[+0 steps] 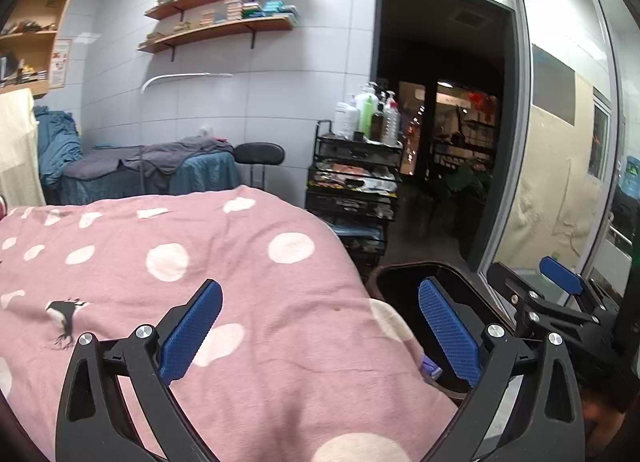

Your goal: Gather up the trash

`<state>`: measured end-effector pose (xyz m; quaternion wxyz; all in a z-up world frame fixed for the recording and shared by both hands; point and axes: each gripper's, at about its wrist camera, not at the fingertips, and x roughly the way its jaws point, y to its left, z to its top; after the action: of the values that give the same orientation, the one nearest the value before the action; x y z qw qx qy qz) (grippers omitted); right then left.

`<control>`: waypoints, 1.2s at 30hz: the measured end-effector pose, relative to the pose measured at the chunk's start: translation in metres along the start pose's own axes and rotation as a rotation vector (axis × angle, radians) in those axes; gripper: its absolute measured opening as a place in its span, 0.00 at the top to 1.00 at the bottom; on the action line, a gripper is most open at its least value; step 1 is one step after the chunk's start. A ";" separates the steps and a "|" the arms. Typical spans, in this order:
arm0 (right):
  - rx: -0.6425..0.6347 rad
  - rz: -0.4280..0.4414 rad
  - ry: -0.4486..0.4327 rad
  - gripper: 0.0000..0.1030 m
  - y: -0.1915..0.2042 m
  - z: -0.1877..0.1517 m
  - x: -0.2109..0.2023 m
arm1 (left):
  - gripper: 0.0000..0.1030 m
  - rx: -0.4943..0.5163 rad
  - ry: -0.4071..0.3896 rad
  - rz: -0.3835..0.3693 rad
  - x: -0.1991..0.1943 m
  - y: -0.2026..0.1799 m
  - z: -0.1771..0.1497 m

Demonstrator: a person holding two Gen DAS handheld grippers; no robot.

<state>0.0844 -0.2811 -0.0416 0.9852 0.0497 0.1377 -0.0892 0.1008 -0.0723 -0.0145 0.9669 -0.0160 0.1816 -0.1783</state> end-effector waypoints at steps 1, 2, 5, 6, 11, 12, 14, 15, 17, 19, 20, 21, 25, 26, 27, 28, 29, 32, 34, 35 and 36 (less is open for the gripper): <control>-0.009 0.013 -0.015 0.05 0.007 -0.002 -0.005 | 0.05 -0.011 -0.010 0.011 -0.004 0.006 -0.001; -0.014 0.021 -0.021 0.05 0.011 -0.003 -0.007 | 0.05 -0.023 -0.021 0.024 -0.008 0.012 -0.001; -0.037 0.060 -0.040 0.05 0.030 -0.007 -0.018 | 0.05 -0.053 -0.042 0.070 -0.019 0.027 -0.004; -0.048 0.067 -0.046 0.05 0.037 -0.008 -0.022 | 0.05 -0.062 -0.052 0.092 -0.023 0.032 -0.004; -0.091 0.079 -0.094 0.05 0.055 -0.010 -0.035 | 0.05 -0.088 -0.111 0.142 -0.041 0.048 -0.008; -0.085 0.082 -0.099 0.05 0.056 -0.011 -0.037 | 0.05 -0.092 -0.117 0.142 -0.044 0.050 -0.008; -0.063 0.095 -0.107 0.05 0.056 -0.011 -0.040 | 0.05 -0.103 -0.123 0.141 -0.049 0.052 -0.010; -0.049 0.105 -0.111 0.05 0.056 -0.011 -0.042 | 0.05 -0.108 -0.126 0.142 -0.050 0.053 -0.012; -0.025 0.109 -0.126 0.05 0.055 -0.012 -0.046 | 0.05 -0.106 -0.132 0.149 -0.054 0.054 -0.014; -0.012 0.107 -0.137 0.05 0.052 -0.012 -0.047 | 0.05 -0.094 -0.146 0.159 -0.056 0.053 -0.014; -0.007 0.104 -0.143 0.05 0.052 -0.011 -0.048 | 0.05 -0.093 -0.149 0.159 -0.057 0.053 -0.015; -0.004 0.104 -0.147 0.05 0.051 -0.011 -0.049 | 0.05 -0.092 -0.149 0.156 -0.058 0.053 -0.015; -0.006 0.107 -0.141 0.05 0.052 -0.009 -0.049 | 0.05 -0.100 -0.150 0.147 -0.058 0.051 -0.017; -0.005 0.108 -0.139 0.05 0.052 -0.008 -0.050 | 0.05 -0.100 -0.150 0.144 -0.058 0.051 -0.017; -0.005 0.111 -0.136 0.05 0.052 -0.007 -0.050 | 0.05 -0.098 -0.150 0.144 -0.057 0.050 -0.017; -0.005 0.113 -0.135 0.05 0.052 -0.007 -0.051 | 0.05 -0.096 -0.151 0.143 -0.057 0.049 -0.017; -0.005 0.114 -0.135 0.05 0.052 -0.007 -0.051 | 0.05 -0.090 -0.151 0.142 -0.057 0.048 -0.017; -0.006 0.113 -0.137 0.05 0.053 -0.006 -0.052 | 0.05 -0.088 -0.157 0.144 -0.059 0.048 -0.018; -0.004 0.117 -0.132 0.05 0.052 -0.007 -0.052 | 0.05 -0.090 -0.159 0.146 -0.058 0.049 -0.018; -0.003 0.118 -0.127 0.05 0.052 -0.007 -0.052 | 0.05 -0.091 -0.158 0.147 -0.058 0.049 -0.018; -0.002 0.119 -0.122 0.05 0.052 -0.007 -0.052 | 0.05 -0.095 -0.156 0.147 -0.058 0.049 -0.018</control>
<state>0.0437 -0.2208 -0.0297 0.9954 0.0513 0.0741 -0.0332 0.0604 -0.0050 -0.0159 0.9868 -0.0623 0.1146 -0.0963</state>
